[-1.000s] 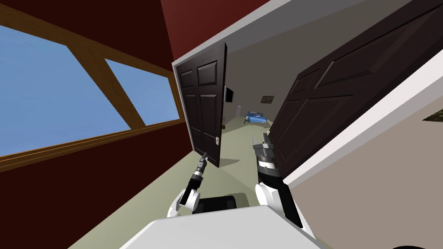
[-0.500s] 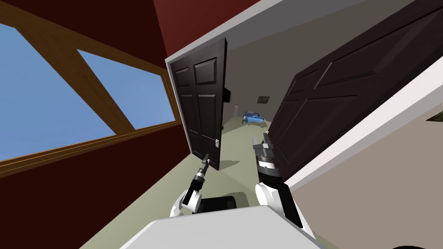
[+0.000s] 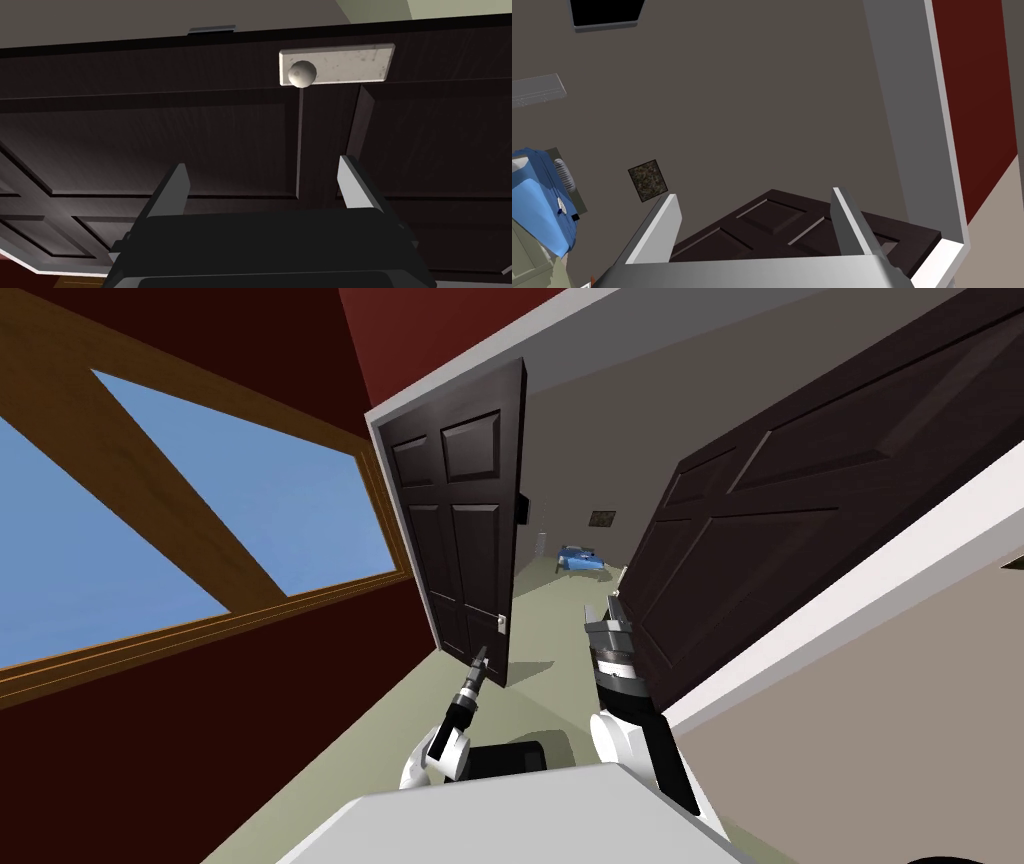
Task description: Push the door open
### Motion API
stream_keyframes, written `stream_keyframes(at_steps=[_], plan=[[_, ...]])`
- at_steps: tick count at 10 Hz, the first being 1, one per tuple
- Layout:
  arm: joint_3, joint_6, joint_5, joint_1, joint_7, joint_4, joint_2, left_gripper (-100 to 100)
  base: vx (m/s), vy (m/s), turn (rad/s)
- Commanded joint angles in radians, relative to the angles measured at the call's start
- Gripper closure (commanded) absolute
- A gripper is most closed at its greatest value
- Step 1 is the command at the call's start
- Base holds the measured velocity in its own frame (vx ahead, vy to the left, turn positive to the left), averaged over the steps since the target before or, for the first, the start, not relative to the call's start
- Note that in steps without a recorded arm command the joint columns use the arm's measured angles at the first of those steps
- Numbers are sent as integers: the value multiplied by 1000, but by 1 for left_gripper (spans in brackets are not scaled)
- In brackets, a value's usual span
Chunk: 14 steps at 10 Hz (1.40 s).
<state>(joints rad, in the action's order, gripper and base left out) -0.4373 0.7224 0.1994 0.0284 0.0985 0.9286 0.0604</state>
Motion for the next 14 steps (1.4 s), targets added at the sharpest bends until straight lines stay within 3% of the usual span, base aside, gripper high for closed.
stream_keyframes(at_steps=[1,4,12,13,14], plan=[[-15,11,5,13,1,-37,-6,-100,93,82,-88],[-43,28,15,46,4,-114,-24,-100,143,111,-111],[-86,55,32,99,9,-235,-64,-100,82,67,-63],[-83,47,30,89,8,-213,-57,-100,49,38,-15],[-79,50,30,91,8,-218,-35,-100,136,-45,-37]])
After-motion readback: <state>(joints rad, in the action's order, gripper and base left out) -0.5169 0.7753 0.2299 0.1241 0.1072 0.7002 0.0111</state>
